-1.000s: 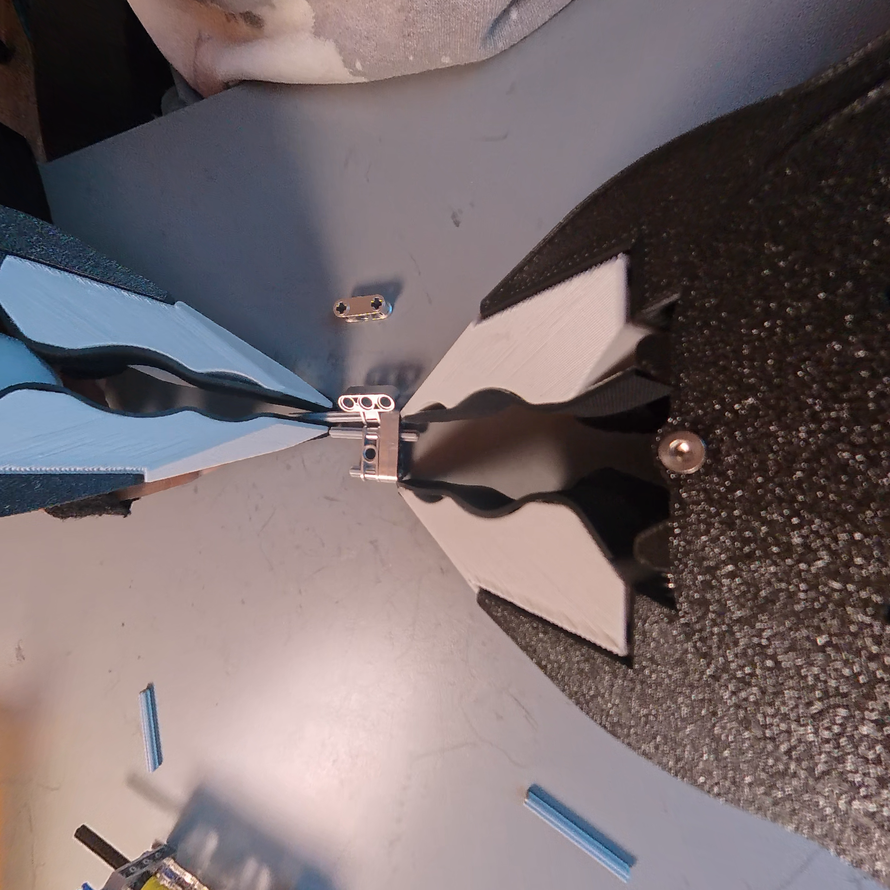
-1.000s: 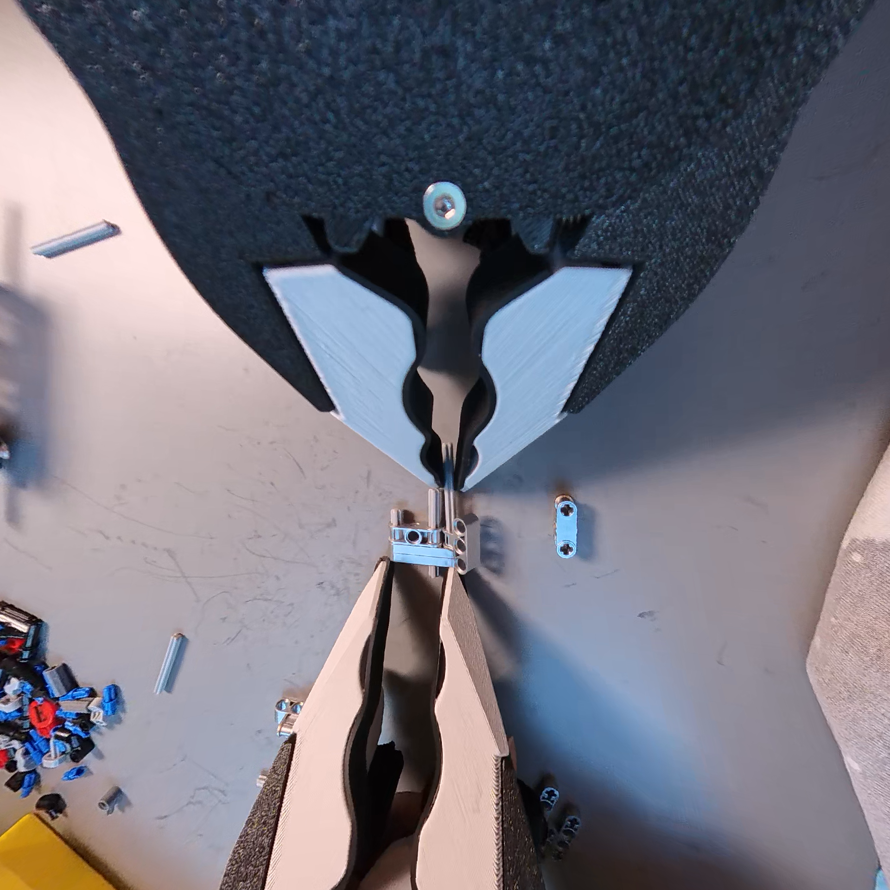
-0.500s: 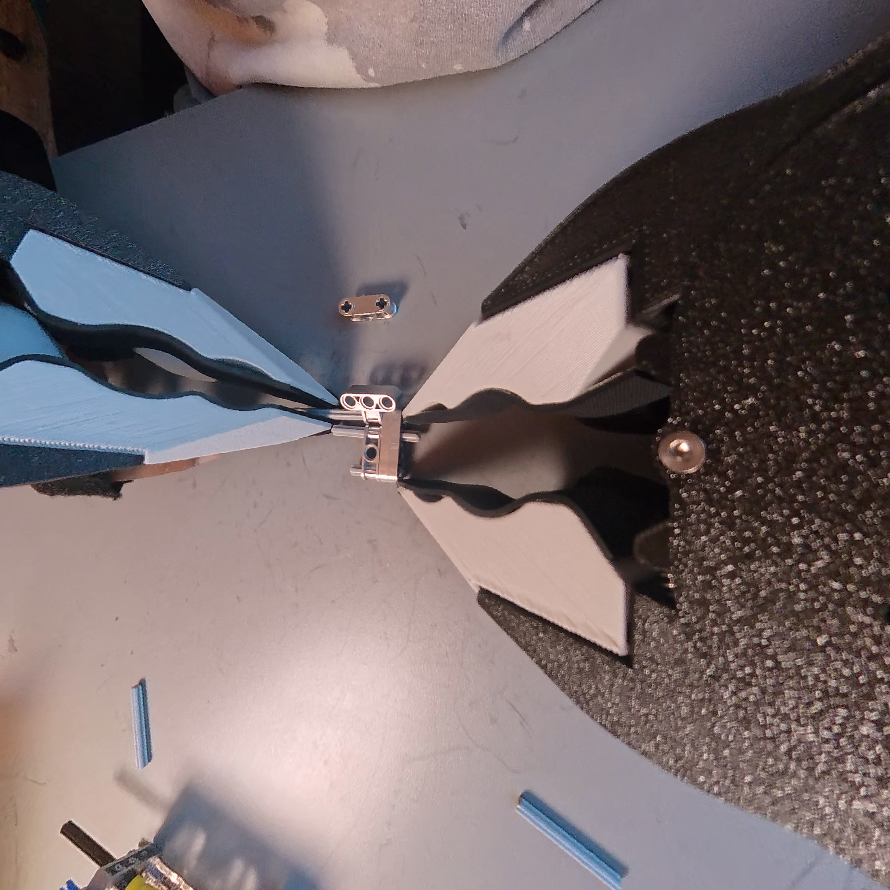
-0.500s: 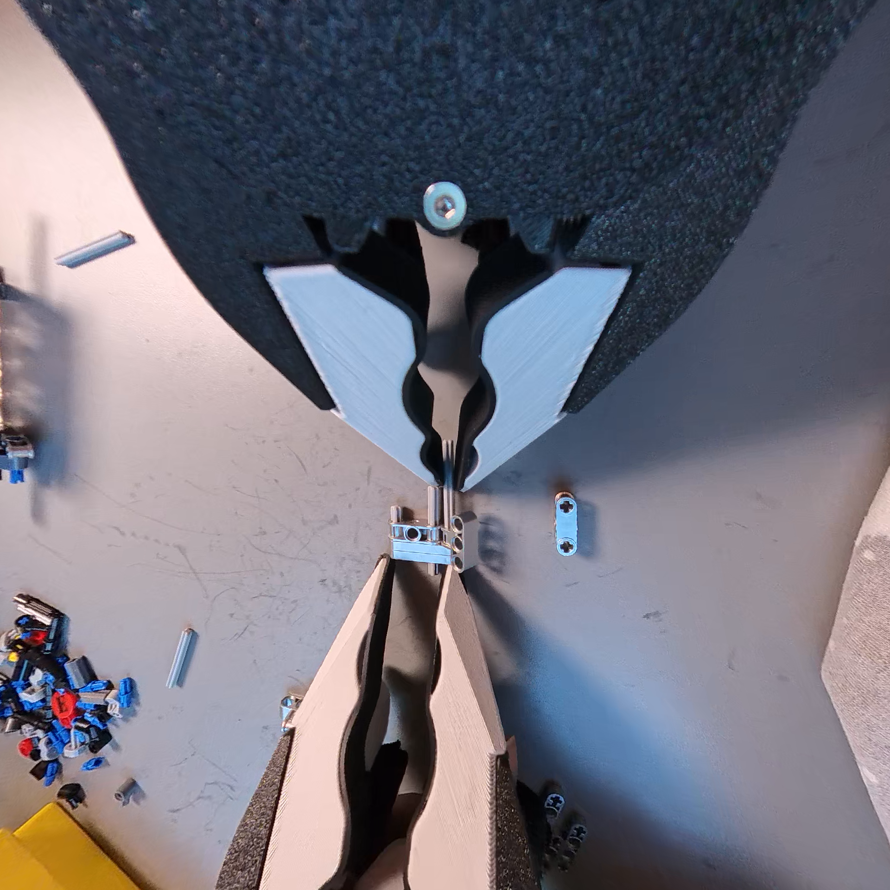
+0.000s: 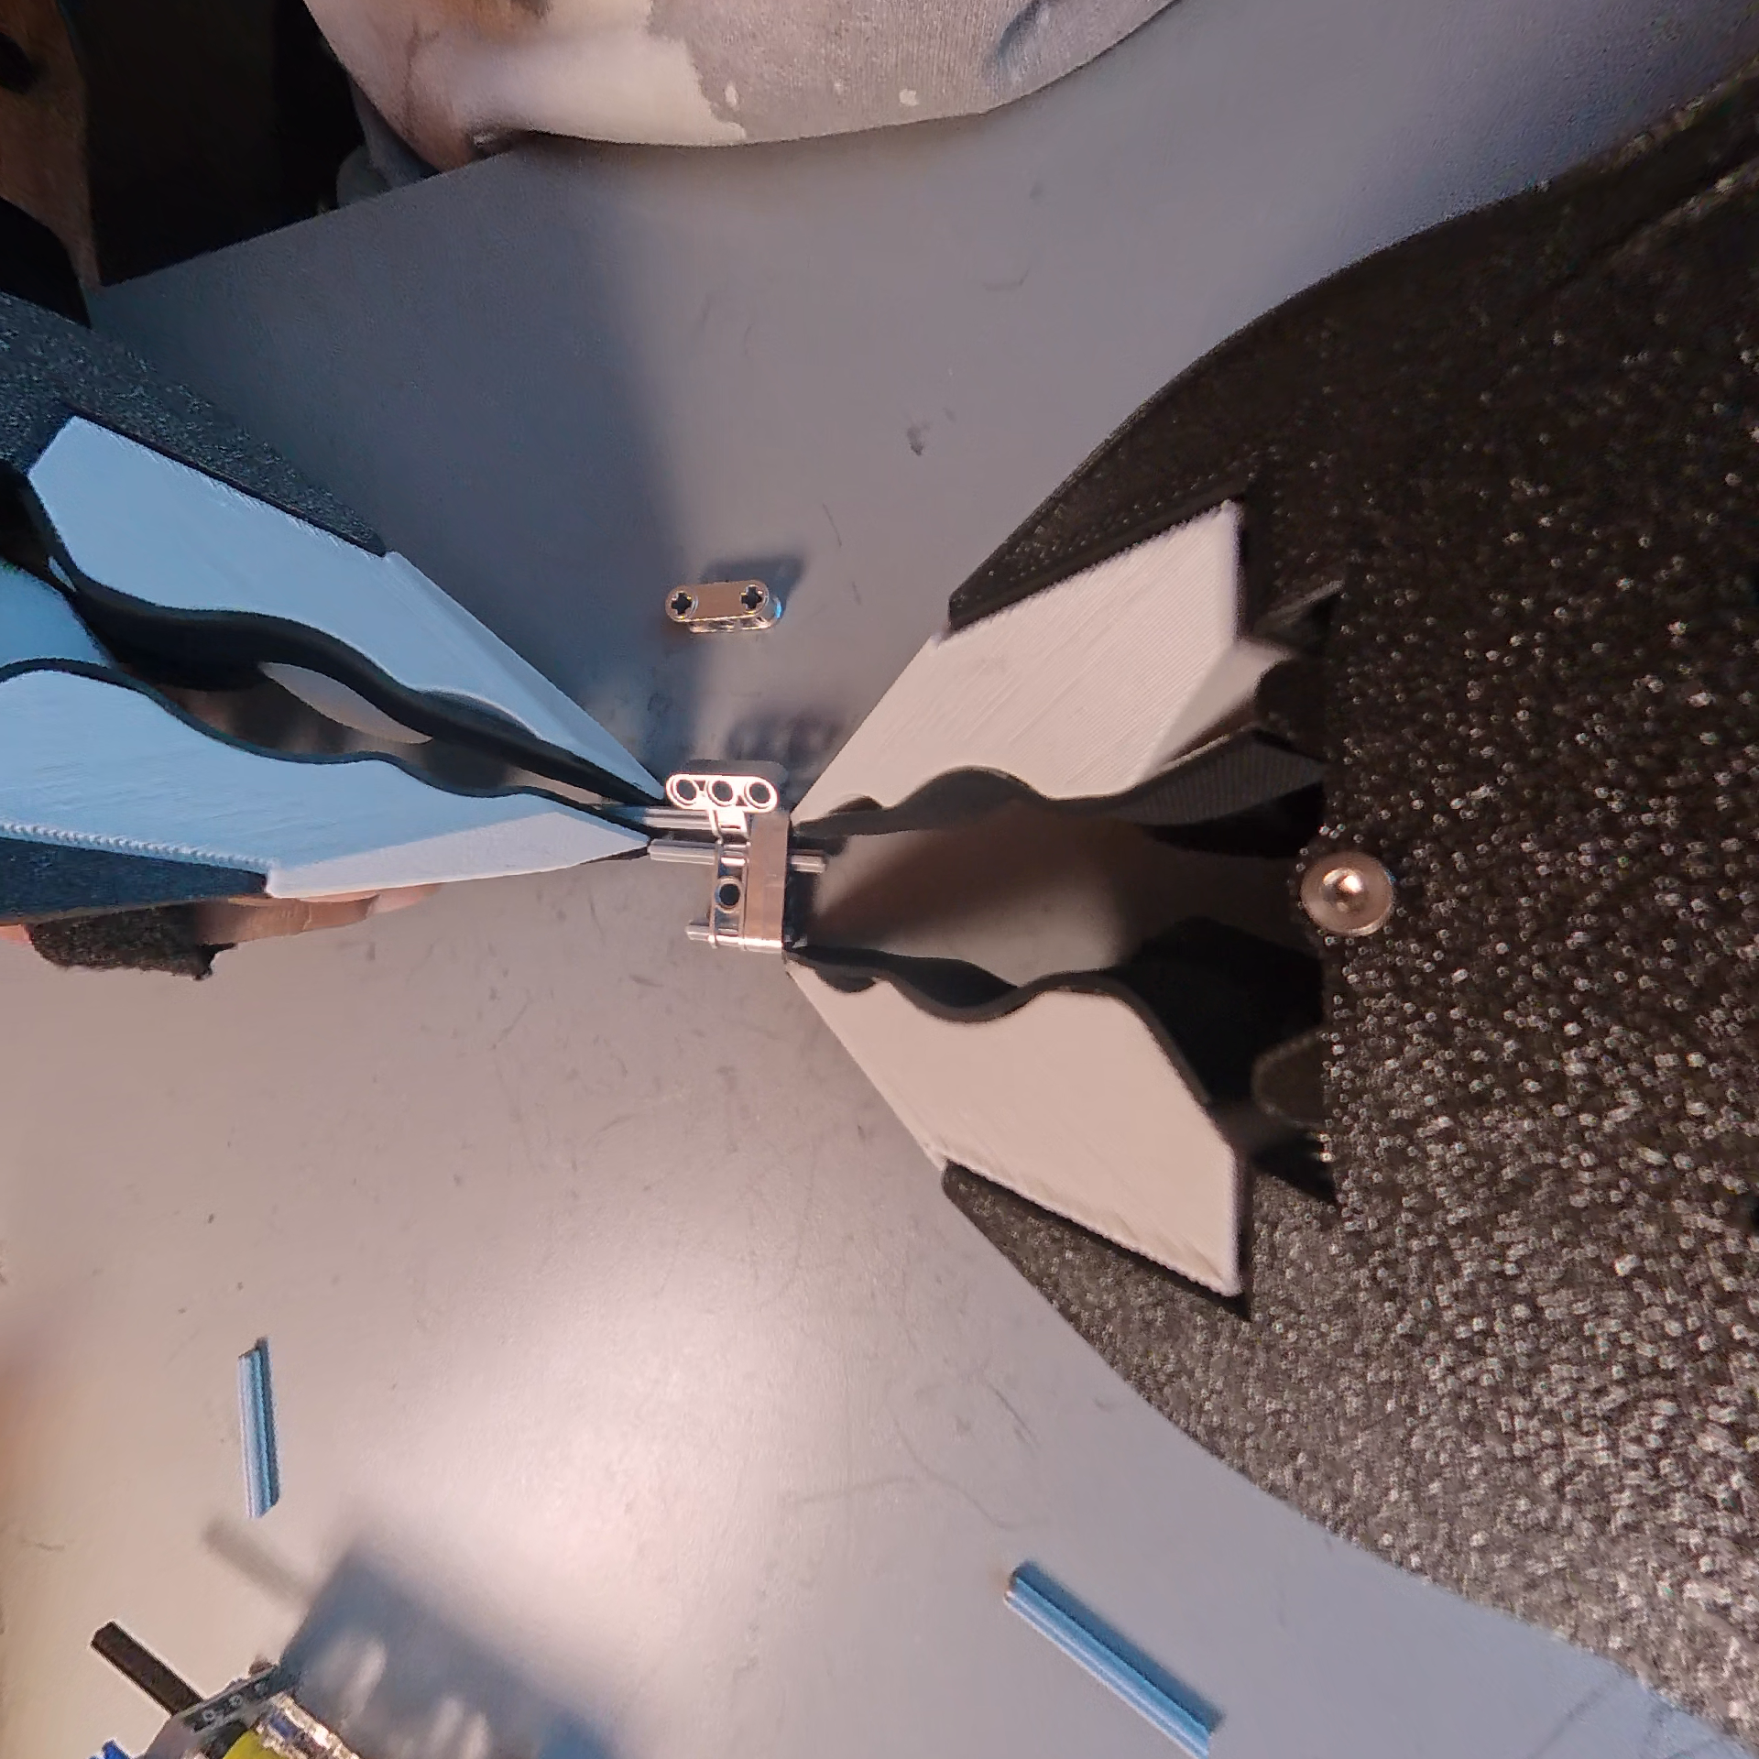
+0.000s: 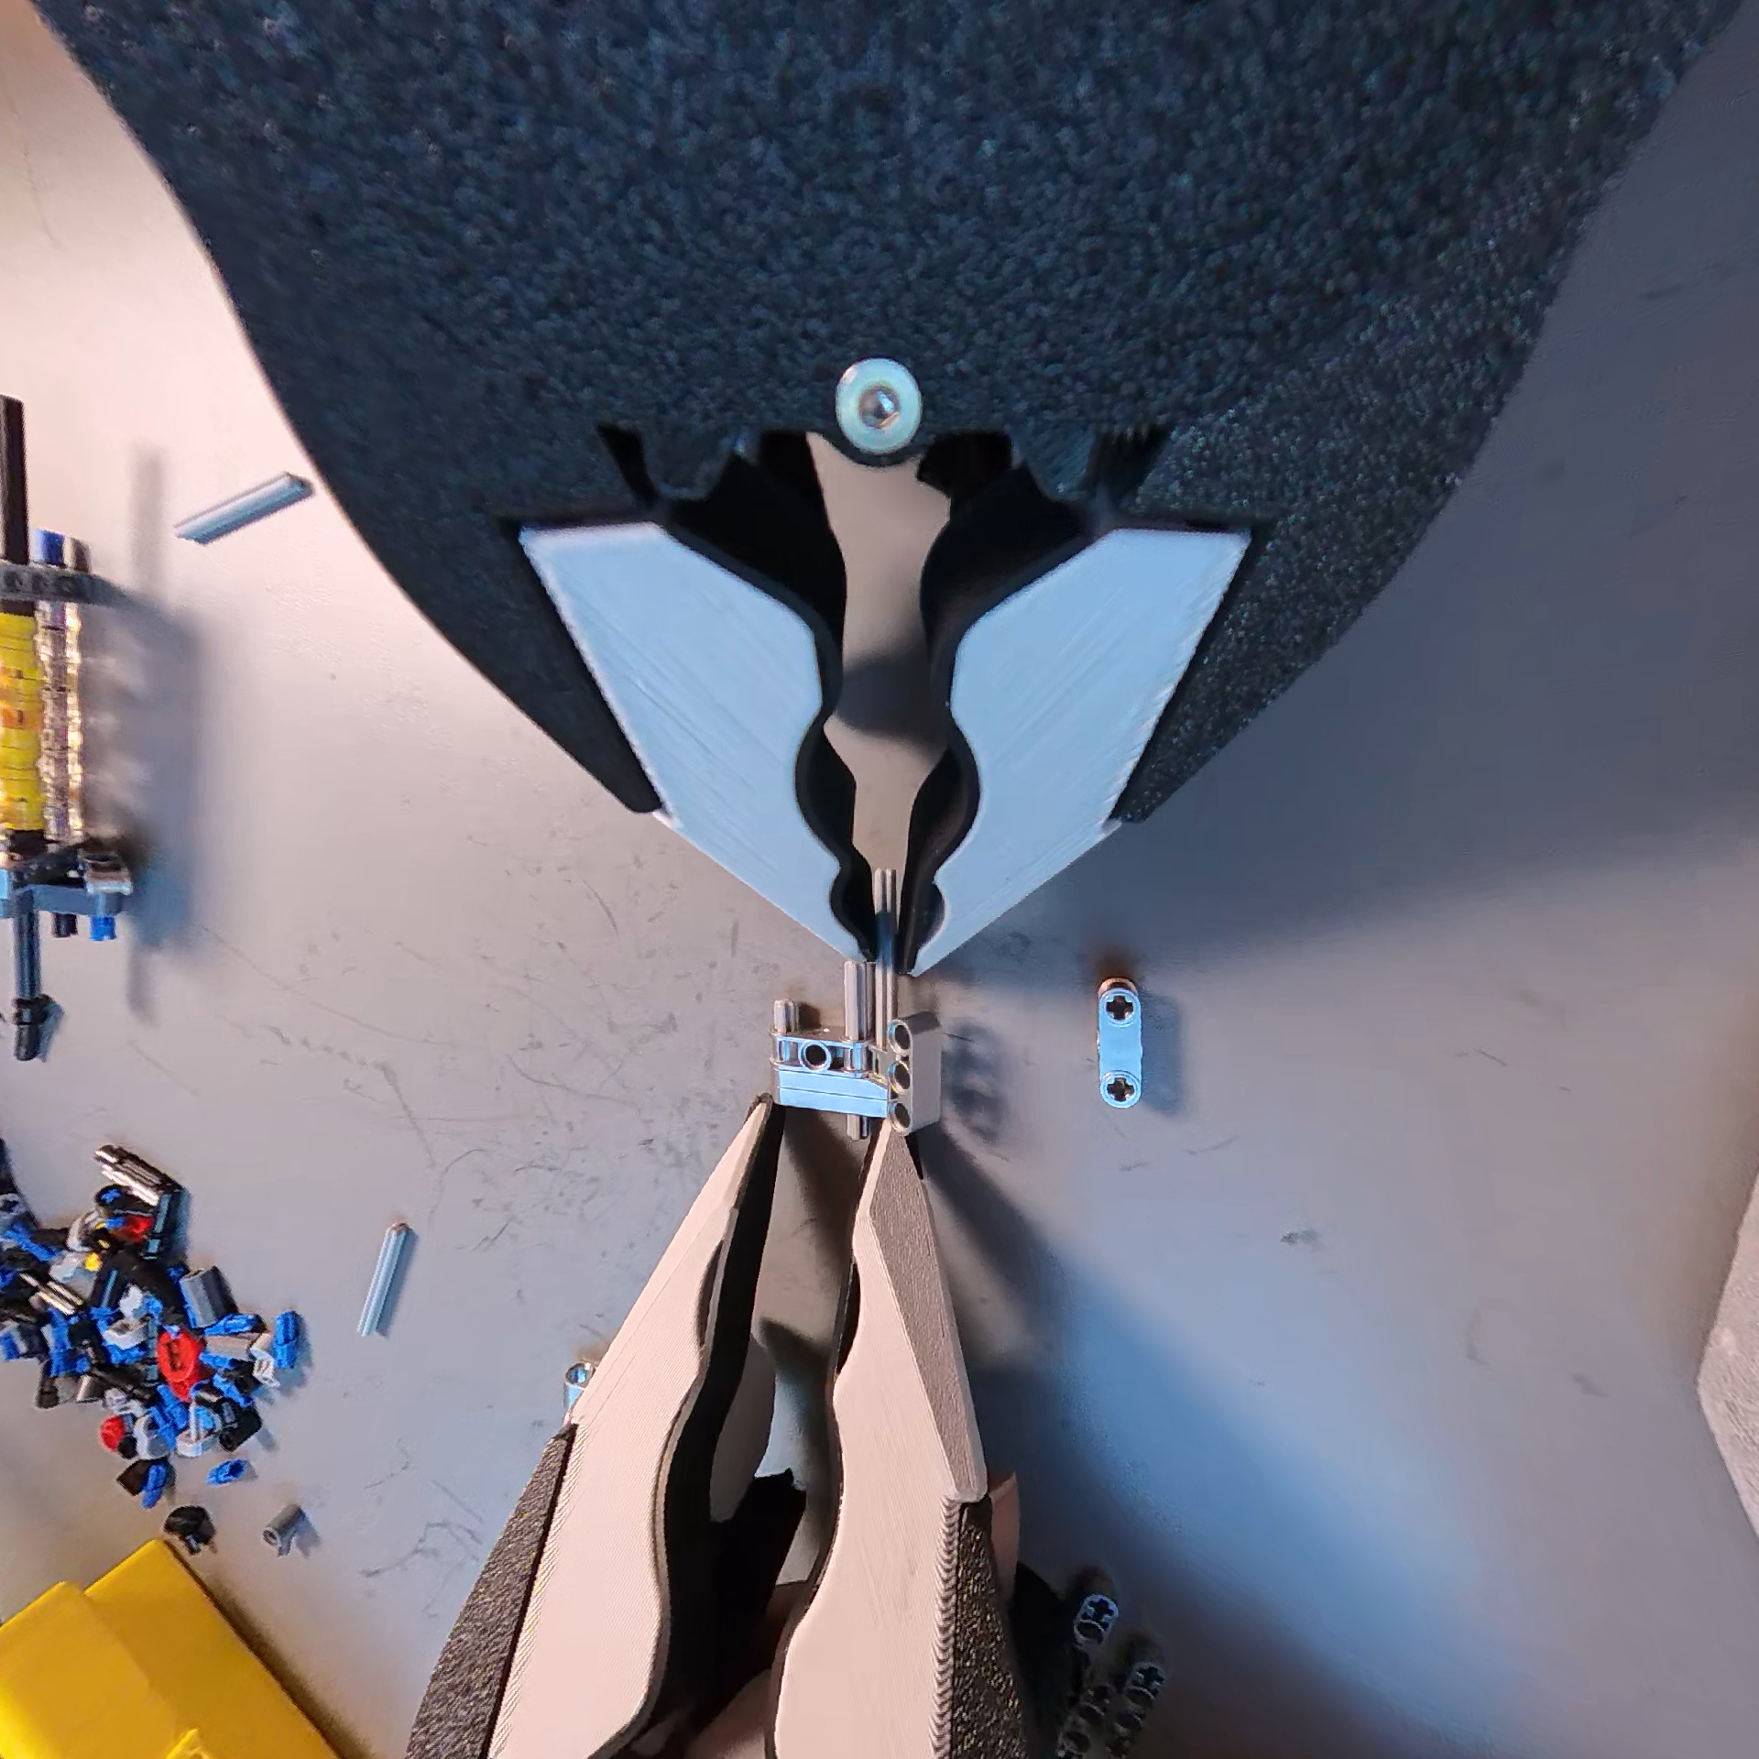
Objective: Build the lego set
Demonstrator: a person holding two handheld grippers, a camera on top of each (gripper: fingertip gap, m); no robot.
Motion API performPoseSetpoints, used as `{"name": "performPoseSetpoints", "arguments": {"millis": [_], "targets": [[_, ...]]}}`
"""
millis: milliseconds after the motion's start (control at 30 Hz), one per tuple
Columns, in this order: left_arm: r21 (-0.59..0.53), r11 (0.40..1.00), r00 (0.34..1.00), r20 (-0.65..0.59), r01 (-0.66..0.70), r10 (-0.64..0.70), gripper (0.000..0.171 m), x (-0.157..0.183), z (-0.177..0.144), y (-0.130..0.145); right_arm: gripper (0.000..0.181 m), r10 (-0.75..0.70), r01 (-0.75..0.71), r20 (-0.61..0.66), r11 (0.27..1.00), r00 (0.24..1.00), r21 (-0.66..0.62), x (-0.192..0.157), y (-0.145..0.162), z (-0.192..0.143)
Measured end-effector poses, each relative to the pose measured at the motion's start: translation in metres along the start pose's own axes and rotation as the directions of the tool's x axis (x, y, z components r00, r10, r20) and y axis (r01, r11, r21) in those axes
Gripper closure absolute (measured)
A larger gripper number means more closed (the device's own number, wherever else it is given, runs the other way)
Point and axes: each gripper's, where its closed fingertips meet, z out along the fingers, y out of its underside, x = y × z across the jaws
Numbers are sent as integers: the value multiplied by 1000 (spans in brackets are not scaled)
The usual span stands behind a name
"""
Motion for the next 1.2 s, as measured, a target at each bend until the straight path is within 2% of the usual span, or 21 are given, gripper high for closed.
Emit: {"name": "performPoseSetpoints", "arguments": {"millis": [400,667,767,1033,1200], "targets": [[9,1000,1000,0,0,0,150,0,0,0,173,-22,22,39,1000,999,-1,0,1,-3],[11,1000,1000,-5,-4,4,150,0,1,0,171,71,-71,147,997,987,-7,2,10,-17],[11,1000,1000,-9,-4,5,150,0,1,0,176,92,-88,178,996,980,-28,1,14,-16],[13,1000,999,-34,-26,26,165,7,4,-2,181,92,-87,182,996,979,-36,0,12,-11],[12,999,999,-23,-35,36,164,6,3,-2,181,76,-72,166,997,983,-29,-2,13,-15]]}}
